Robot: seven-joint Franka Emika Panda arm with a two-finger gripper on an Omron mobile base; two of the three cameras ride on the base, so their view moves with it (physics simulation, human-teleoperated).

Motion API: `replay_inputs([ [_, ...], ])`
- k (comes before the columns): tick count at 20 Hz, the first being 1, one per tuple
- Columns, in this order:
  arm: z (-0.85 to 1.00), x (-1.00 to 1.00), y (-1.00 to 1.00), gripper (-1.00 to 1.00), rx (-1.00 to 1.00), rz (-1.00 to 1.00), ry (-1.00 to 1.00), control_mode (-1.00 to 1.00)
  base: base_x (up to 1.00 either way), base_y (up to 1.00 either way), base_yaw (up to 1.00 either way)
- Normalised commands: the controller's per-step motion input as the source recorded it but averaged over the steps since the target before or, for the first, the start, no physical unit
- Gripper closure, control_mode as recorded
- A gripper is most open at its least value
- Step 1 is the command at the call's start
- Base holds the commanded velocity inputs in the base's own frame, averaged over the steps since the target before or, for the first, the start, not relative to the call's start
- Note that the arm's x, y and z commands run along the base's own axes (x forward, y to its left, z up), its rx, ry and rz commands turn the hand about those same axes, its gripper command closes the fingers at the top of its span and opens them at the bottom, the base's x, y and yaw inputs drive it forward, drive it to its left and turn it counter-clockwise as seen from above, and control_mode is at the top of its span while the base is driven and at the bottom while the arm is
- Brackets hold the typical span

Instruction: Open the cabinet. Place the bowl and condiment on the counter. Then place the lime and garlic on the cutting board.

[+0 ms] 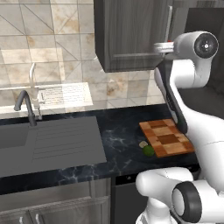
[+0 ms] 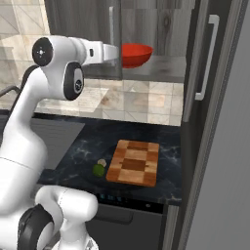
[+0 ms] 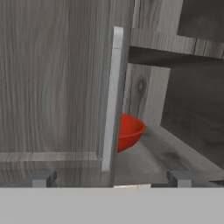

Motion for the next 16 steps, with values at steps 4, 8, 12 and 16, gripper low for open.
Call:
replay_inputs([
  [4,0.09,0.08,-0.26,-1.00,0.00,0.14,-0.04,-1.00,0.00,0.00,0.00],
  [8,0.07,0.11,-0.20,-1.00,0.00,0.13,-0.02,-1.00,0.00,0.00,0.00],
  [12,0.02,0.12,-0.05,-1.00,0.00,0.06,0.00,-1.00,0.00,0.00,0.00],
  [16,0.00,0.26,0.00,-1.00,0.00,0.00,0.00,-1.00,0.00,0.00,0.00],
])
